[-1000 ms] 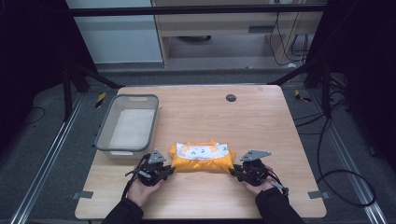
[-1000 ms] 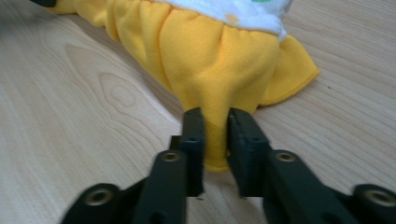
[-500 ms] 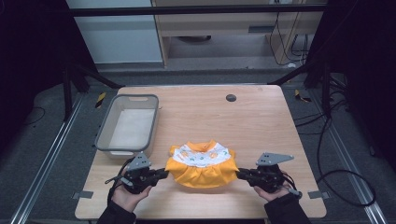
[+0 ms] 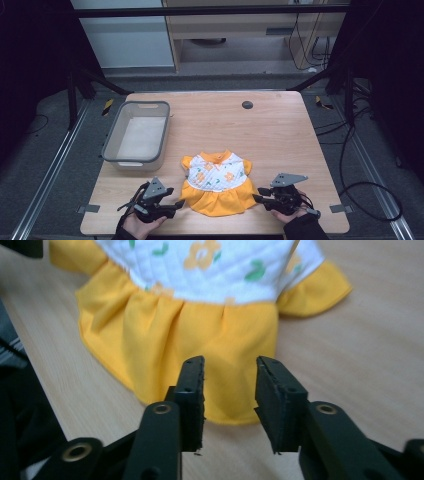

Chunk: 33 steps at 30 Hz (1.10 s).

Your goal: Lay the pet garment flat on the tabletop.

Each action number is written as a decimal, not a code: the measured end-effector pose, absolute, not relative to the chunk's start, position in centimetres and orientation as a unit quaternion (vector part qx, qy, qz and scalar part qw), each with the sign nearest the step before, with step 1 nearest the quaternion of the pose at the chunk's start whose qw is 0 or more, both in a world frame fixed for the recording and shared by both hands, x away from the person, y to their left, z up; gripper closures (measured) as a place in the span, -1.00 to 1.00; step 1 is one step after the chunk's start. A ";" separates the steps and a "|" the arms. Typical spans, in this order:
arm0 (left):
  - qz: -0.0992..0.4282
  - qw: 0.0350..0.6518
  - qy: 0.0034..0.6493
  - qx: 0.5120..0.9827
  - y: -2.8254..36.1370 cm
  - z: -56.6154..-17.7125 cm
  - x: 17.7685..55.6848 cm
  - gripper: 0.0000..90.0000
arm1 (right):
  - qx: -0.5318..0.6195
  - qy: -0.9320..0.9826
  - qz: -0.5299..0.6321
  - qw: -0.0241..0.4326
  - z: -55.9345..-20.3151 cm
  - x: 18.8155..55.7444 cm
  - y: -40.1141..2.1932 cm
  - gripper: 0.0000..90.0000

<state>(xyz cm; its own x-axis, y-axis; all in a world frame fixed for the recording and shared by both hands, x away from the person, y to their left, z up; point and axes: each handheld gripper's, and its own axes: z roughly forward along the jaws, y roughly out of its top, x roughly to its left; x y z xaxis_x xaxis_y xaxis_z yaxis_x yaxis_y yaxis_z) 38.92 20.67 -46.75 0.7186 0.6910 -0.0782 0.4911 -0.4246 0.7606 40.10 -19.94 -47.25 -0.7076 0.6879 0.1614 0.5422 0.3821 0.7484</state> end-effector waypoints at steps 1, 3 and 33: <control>0.128 0.412 0.355 0.830 20.9 -46.5 38.9 -0.25 | 0.373 0.822 0.421 0.093 -47.1 40.1 -20.0 0.34; 0.144 0.428 0.359 0.817 21.3 -45.8 39.1 -0.27 | 0.373 0.810 0.441 0.103 -46.4 40.3 -20.2 0.26; 0.176 0.335 0.391 0.839 16.5 -47.5 52.3 -0.01 | 0.432 0.784 0.419 0.153 -48.6 52.0 -17.3 0.23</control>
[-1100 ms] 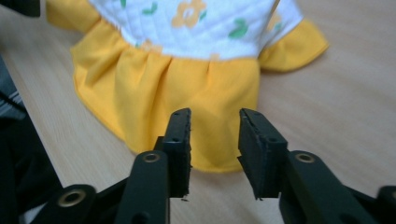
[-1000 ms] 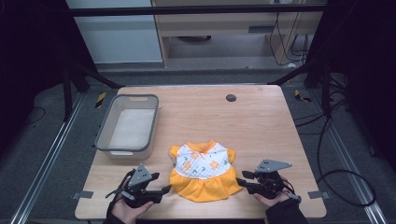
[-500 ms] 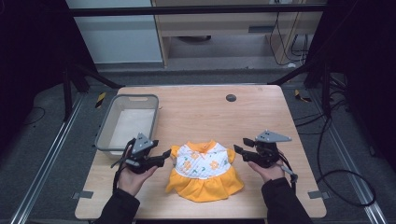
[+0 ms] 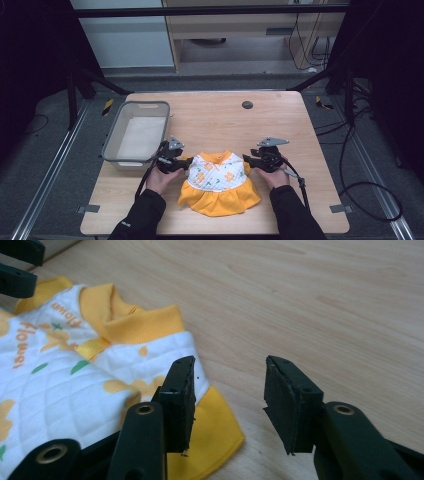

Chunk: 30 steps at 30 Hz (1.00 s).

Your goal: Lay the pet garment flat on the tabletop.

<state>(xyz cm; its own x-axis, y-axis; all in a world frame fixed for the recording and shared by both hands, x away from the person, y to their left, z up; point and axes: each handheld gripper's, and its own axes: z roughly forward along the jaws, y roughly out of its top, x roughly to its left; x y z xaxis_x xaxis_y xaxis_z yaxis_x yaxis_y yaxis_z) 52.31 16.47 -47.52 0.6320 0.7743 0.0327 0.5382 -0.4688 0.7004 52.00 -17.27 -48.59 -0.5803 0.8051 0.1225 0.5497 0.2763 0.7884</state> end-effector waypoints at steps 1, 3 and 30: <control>0.176 0.337 0.391 0.838 16.5 -47.7 52.2 0.00 | 0.431 0.787 0.416 0.149 -48.7 52.0 -17.1 0.24; 0.168 0.340 0.395 0.837 16.6 -48.1 52.1 0.02 | 0.426 0.793 0.413 0.141 -49.1 52.0 -16.8 0.26; 0.145 0.401 0.409 0.807 17.4 -45.8 50.7 0.85 | 0.402 0.791 0.440 0.139 -47.4 50.7 -16.4 0.86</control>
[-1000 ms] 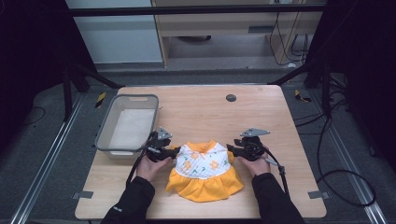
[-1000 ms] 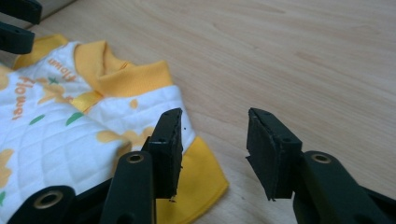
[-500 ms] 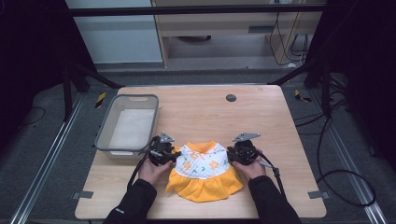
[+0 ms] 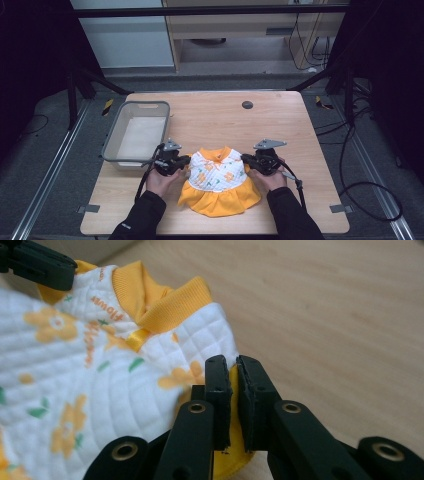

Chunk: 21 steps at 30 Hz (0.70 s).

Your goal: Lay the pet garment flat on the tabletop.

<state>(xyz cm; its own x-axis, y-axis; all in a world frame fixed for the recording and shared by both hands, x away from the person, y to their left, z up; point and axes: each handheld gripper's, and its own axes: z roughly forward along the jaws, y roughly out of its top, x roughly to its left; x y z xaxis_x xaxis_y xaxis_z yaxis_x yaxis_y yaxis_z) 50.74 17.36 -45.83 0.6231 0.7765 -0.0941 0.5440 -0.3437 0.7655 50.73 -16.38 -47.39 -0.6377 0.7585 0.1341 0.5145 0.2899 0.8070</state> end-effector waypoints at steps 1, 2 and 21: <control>0.149 0.411 0.407 0.802 17.6 -45.3 50.5 0.85 | 0.401 0.785 0.449 0.143 -46.9 50.5 -16.5 0.86; 0.154 0.419 0.404 0.799 17.7 -44.8 50.3 0.85 | 0.395 0.781 0.459 0.152 -46.5 50.3 -16.5 0.86; 0.256 0.488 0.354 0.756 16.3 -37.3 51.0 0.85 | 0.369 0.731 0.512 0.259 -39.7 50.5 -16.1 0.86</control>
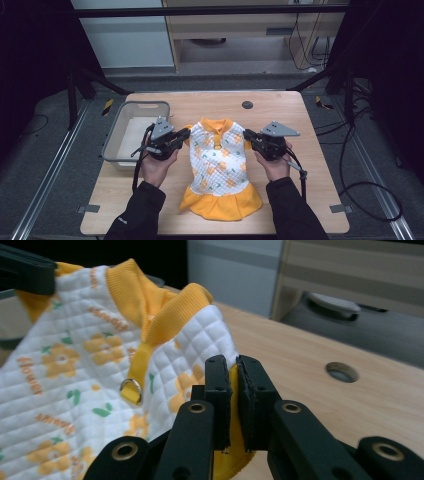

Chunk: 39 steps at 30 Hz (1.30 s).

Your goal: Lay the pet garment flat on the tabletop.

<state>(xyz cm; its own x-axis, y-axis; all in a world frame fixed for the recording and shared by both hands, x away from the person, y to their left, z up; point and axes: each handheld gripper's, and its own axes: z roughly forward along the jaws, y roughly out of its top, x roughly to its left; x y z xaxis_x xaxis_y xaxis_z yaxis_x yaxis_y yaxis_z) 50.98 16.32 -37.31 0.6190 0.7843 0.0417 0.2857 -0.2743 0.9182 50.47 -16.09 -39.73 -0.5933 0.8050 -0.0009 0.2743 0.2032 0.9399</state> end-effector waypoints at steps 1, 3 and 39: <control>0.265 0.485 0.357 0.753 16.1 -37.2 51.6 0.85 | 0.377 0.727 0.507 0.269 -39.6 51.0 -15.9 0.86; 0.294 0.476 0.366 0.743 15.6 -37.5 53.1 0.80 | 0.395 0.714 0.498 0.293 -39.7 52.4 -15.6 0.84; 0.198 0.407 0.366 0.813 20.1 -44.6 45.0 0.19 | 0.408 0.768 0.455 0.189 -43.8 43.8 -19.3 0.27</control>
<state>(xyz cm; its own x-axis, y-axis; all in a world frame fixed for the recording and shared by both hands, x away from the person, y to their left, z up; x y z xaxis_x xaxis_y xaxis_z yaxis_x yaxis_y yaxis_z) 44.96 20.06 -44.65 0.6530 0.7570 0.0241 0.4349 -0.4008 0.8063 43.80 -19.34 -43.84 -0.5949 0.7997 0.0810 0.4554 0.2522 0.8538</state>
